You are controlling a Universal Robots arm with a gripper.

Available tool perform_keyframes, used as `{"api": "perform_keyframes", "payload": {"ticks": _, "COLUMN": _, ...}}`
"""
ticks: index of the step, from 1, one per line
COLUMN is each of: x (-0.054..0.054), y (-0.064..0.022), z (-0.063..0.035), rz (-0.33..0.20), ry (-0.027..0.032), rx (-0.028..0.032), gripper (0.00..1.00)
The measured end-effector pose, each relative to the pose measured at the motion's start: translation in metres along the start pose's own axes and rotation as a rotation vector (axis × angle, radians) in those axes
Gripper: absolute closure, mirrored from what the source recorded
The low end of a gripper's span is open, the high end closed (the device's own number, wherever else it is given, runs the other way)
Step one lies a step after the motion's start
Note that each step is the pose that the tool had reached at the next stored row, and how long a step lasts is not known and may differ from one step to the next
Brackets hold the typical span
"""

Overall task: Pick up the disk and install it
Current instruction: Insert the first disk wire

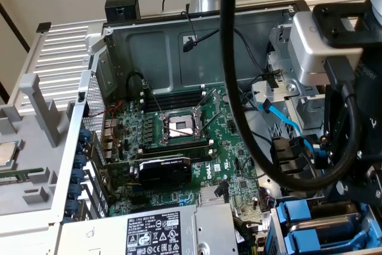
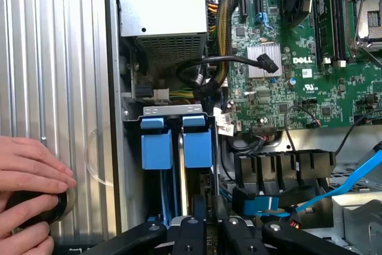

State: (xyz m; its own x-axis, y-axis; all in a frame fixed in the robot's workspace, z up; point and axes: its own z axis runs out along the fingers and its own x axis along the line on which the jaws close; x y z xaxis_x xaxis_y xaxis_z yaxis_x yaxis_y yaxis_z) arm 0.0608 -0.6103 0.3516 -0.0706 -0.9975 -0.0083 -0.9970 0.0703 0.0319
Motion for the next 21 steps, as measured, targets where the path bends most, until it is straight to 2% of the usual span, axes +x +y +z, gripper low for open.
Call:
{"api": "perform_keyframes", "payload": {"ticks": 4, "x": -0.0050, "y": -0.0005, "z": 0.0001, "rz": 0.001, "ry": 0.0189, "rx": 0.0014, "gripper": 0.83}}
{"api": "perform_keyframes", "payload": {"ticks": 6, "x": -0.0061, "y": -0.0006, "z": 0.0002, "rz": 0.001, "ry": 0.0248, "rx": 0.0018, "gripper": 0.83}}
{"api": "perform_keyframes", "payload": {"ticks": 18, "x": -0.0064, "y": -0.0015, "z": 0.0016, "rz": 0.001, "ry": 0.0273, "rx": 0.0021, "gripper": 0.83}}
{"api": "perform_keyframes", "payload": {"ticks": 21, "x": -0.0094, "y": -0.0017, "z": 0.0026, "rz": 0.001, "ry": 0.0318, "rx": 0.0024, "gripper": 0.83}}
